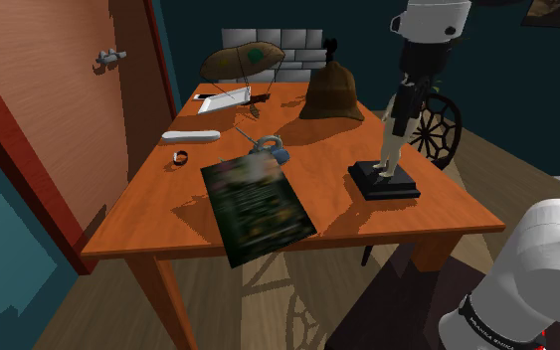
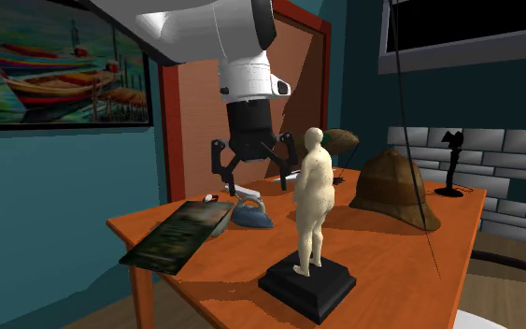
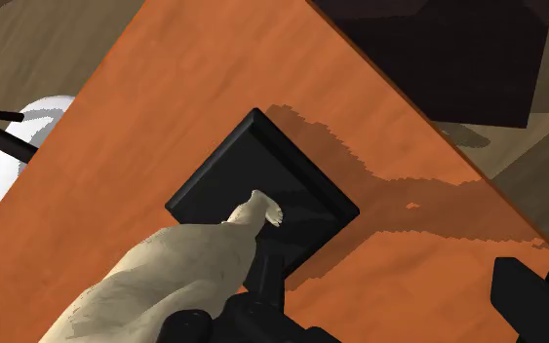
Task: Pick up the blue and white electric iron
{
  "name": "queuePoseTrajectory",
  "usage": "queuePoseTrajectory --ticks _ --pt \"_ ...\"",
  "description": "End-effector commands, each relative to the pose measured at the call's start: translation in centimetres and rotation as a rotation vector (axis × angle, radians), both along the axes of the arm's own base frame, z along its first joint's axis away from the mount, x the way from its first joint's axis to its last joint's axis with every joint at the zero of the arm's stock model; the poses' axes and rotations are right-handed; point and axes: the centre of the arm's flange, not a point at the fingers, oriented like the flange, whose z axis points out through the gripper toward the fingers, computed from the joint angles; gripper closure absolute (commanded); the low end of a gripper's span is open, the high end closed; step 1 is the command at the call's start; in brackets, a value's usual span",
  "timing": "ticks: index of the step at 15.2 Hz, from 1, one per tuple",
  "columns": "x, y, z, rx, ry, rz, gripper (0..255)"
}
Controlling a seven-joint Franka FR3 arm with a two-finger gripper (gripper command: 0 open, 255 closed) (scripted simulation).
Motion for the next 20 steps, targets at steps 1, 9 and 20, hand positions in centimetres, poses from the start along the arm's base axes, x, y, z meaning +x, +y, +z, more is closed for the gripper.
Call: queuePoseTrajectory --ticks 1,9,20 --pt "0.0 0.0 0.0 0.000 0.000 0.000 0" --pt "10.1 -2.0 -2.1 -0.014 0.040 0.291 0" --pt "24.0 -0.1 -5.7 -0.033 0.096 0.691 0"
